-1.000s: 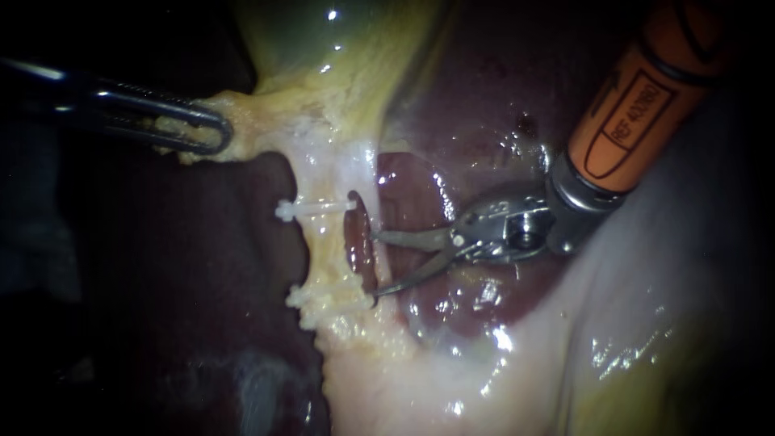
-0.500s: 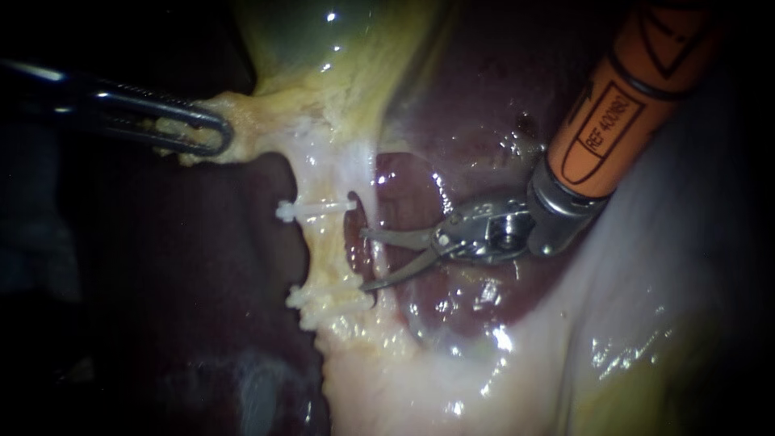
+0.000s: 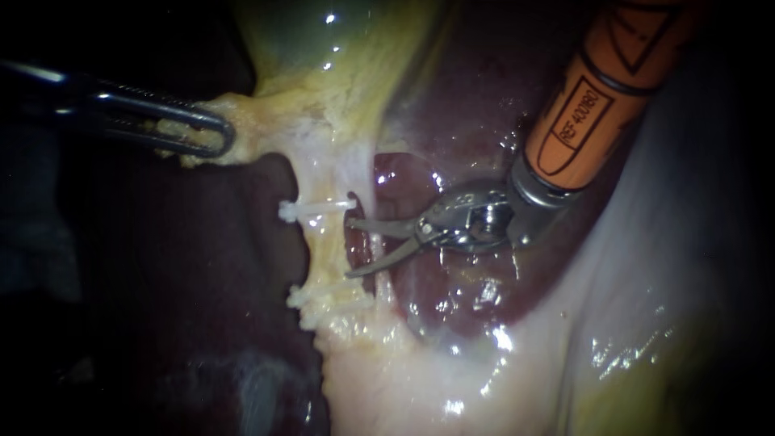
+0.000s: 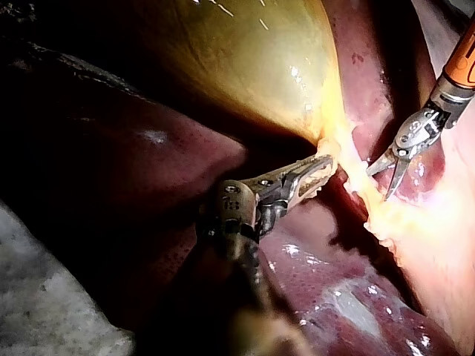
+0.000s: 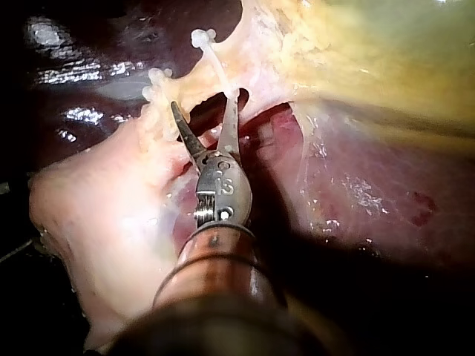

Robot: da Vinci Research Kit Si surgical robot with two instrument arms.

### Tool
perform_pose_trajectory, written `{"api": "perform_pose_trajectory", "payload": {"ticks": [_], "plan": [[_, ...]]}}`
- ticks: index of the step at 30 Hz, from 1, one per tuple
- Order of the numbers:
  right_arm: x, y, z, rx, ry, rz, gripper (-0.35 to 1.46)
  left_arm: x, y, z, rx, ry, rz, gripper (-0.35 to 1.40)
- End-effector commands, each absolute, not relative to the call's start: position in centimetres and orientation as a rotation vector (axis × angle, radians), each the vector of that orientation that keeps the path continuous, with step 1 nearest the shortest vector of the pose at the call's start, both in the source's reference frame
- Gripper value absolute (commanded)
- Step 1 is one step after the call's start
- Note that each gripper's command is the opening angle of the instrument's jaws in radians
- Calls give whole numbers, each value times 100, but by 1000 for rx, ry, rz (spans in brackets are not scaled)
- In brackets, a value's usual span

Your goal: Go to the cutting position left tube

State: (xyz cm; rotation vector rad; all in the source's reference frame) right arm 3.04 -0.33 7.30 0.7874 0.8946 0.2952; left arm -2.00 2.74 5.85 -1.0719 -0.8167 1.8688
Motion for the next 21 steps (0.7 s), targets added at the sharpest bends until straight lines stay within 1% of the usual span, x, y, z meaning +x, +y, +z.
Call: {"api": "perform_pose_trajectory", "payload": {"ticks": [1,6,17,21], "plan": [[306,-34,731,798,898,299,123,-200,274,586,-1072,-816,1869,-35],[316,-34,735,821,915,312,123,-200,274,586,-1072,-816,1869,-35],[345,-30,741,845,960,386,123,-200,274,586,-1072,-816,1869,-35],[354,-32,743,856,974,390,123,-200,274,586,-1072,-816,1869,-35]]}}
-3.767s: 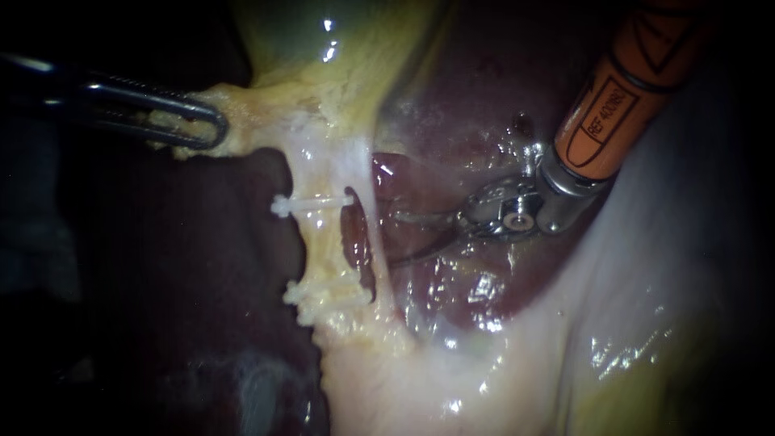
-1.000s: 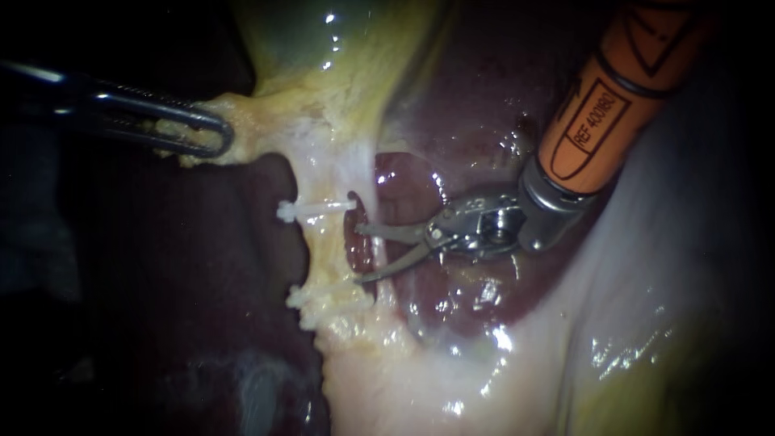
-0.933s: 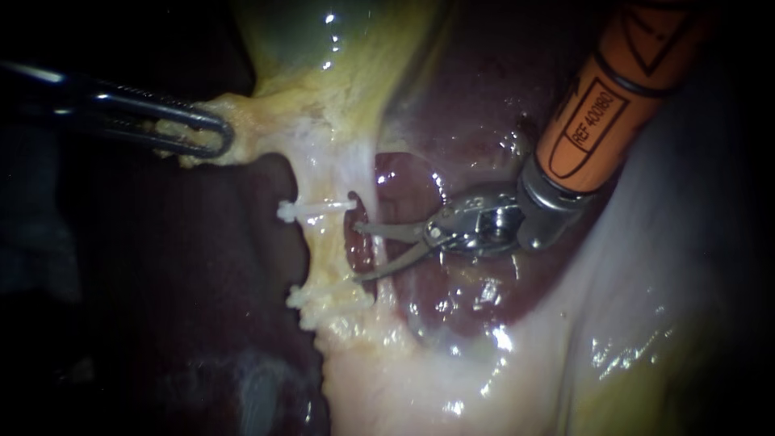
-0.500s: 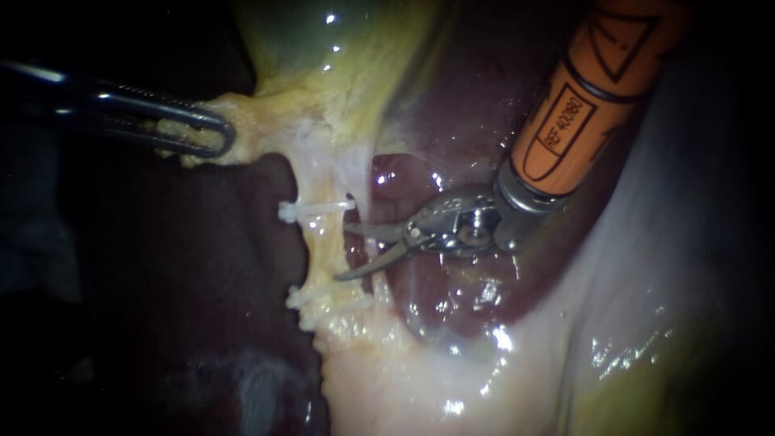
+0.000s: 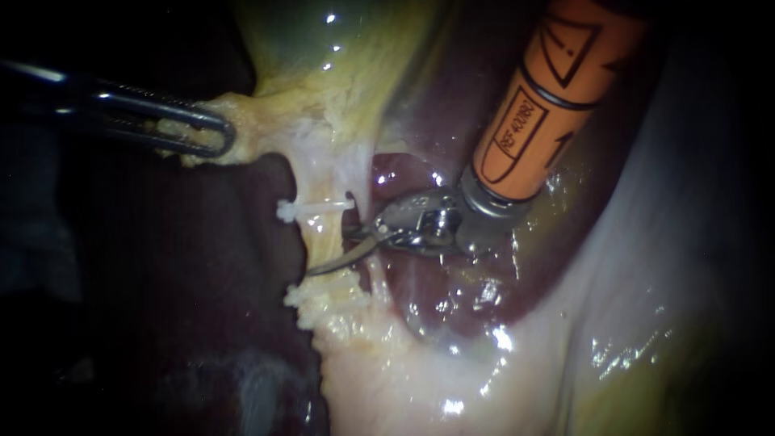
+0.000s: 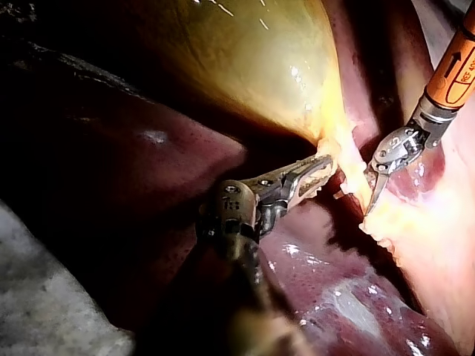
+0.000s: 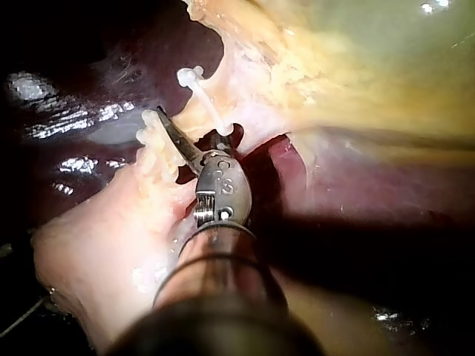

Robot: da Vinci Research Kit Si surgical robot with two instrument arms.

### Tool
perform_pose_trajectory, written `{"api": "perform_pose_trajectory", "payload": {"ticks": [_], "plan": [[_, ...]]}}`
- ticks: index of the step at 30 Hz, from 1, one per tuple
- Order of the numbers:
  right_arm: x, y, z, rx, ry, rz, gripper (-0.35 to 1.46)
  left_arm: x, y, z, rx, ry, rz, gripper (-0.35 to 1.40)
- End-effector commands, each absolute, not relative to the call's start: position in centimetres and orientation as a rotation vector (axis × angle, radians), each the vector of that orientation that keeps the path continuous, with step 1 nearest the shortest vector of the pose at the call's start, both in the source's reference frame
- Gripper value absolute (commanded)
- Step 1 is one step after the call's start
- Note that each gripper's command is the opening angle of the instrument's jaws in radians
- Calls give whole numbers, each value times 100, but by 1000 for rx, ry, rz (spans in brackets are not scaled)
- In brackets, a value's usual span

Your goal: Go to the cutting position left tube

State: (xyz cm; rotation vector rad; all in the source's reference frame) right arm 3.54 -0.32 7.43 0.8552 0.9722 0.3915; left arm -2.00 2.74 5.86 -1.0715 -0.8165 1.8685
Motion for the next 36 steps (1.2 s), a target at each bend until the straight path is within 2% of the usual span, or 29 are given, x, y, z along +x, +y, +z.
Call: {"api": "perform_pose_trajectory", "payload": {"ticks": [1,20,36], "plan": [[357,-32,743,859,972,394,123,-200,274,586,-1072,-816,1869,-35],[387,-41,731,945,1048,403,130,-200,274,585,-1072,-816,1869,-35],[404,-49,675,1023,1134,398,131,-200,274,585,-1072,-817,1869,-35]]}}
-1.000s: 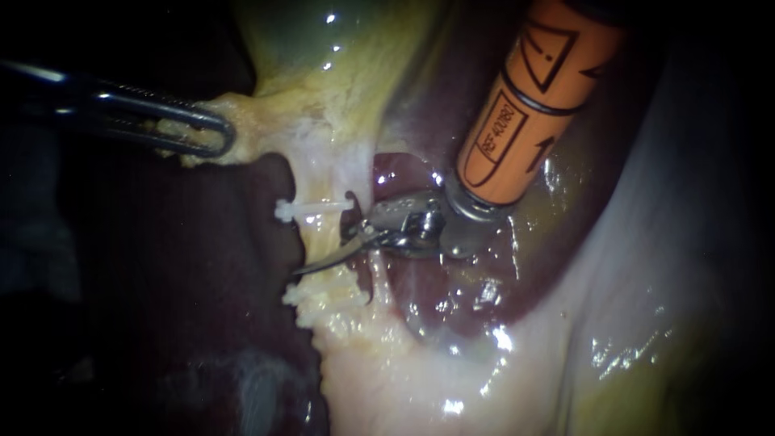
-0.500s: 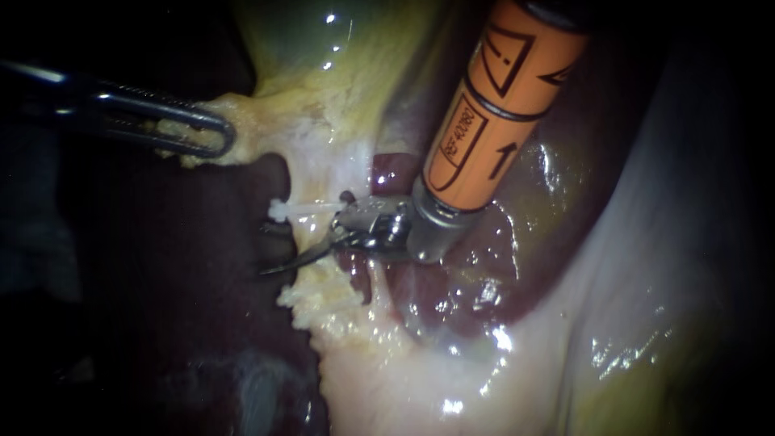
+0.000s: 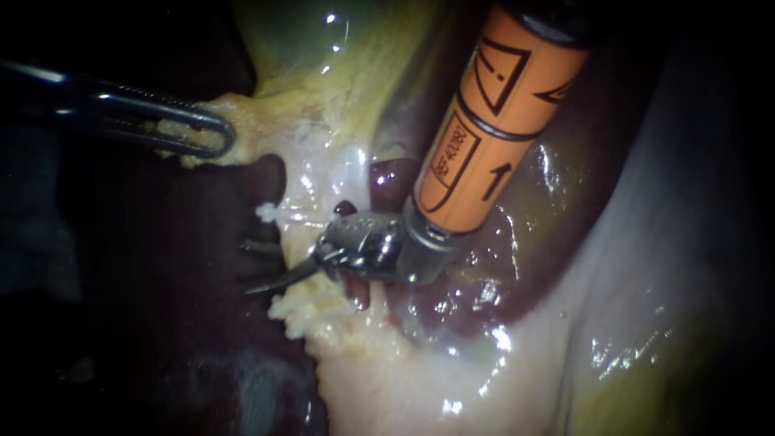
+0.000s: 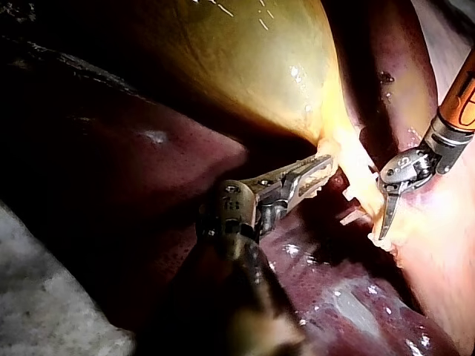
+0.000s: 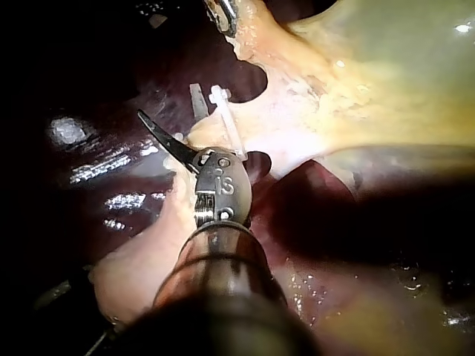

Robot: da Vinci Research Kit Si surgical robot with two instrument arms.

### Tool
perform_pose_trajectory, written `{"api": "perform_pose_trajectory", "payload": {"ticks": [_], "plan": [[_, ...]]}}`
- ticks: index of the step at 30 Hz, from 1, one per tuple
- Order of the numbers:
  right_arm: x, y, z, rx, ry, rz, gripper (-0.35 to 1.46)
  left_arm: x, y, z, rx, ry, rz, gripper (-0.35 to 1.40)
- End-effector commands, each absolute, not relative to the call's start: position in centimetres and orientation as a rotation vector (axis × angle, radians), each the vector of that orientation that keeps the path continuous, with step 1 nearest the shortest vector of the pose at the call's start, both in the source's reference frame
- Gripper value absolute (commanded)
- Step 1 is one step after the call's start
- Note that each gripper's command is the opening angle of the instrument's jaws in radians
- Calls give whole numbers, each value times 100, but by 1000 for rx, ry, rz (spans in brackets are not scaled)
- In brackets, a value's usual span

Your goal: Go to the cutting position left tube

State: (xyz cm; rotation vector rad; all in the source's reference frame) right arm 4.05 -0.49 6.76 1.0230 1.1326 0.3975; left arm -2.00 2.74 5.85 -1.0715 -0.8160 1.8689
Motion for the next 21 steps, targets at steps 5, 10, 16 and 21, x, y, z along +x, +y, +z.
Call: {"api": "perform_pose_trajectory", "payload": {"ticks": [5,10,16,21], "plan": [[408,-47,657,1037,1153,401,131,-200,274,585,-1072,-817,1869,-35],[409,-48,650,1043,1159,401,131,-200,274,585,-1072,-817,1869,-35],[410,-48,649,1043,1159,400,131,-200,274,585,-1072,-817,1869,-35],[409,-48,650,1044,1159,400,131,-199,274,585,-1072,-817,1869,-35]]}}
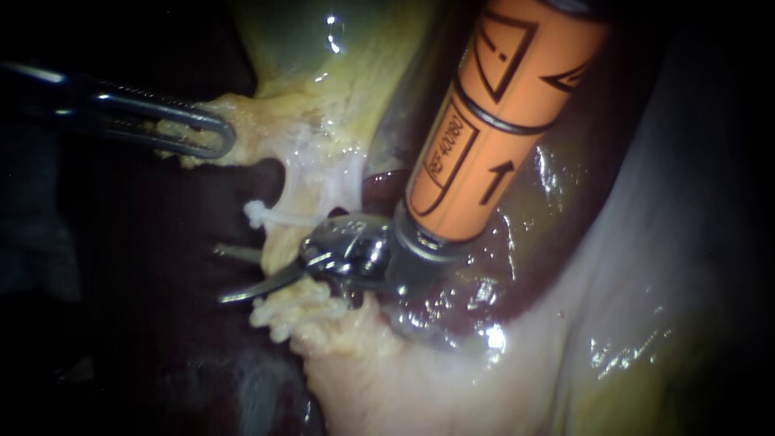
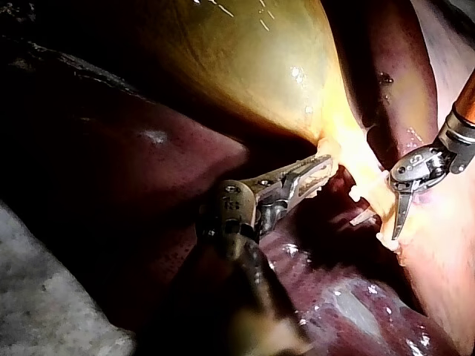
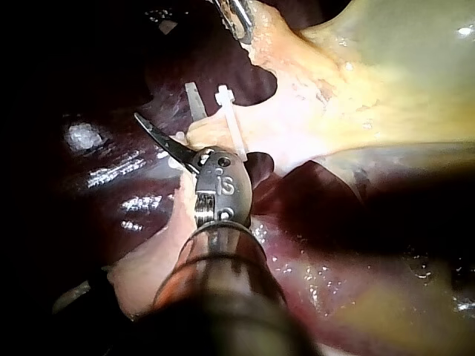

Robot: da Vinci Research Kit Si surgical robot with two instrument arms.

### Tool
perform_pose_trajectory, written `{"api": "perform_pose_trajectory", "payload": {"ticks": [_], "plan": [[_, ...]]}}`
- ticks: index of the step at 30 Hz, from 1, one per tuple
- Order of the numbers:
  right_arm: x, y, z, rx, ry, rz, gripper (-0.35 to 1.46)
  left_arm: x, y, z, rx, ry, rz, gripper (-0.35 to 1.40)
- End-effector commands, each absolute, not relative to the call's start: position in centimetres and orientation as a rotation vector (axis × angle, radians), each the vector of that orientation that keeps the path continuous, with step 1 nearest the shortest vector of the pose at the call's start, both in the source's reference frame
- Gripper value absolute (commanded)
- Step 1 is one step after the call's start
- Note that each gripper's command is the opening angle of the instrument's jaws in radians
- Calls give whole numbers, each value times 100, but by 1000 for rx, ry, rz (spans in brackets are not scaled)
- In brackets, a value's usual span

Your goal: Go to the cutting position left tube

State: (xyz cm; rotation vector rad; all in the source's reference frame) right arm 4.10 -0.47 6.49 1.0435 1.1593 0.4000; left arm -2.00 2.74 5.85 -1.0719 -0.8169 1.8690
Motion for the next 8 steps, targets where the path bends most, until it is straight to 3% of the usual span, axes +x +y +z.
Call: {"api": "perform_pose_trajectory", "payload": {"ticks": [1,8], "plan": [[409,-48,650,1044,1159,400,131,-199,274,585,-1072,-817,1869,-35],[409,-47,650,1044,1159,399,131,-199,274,586,-1072,-817,1869,-35]]}}
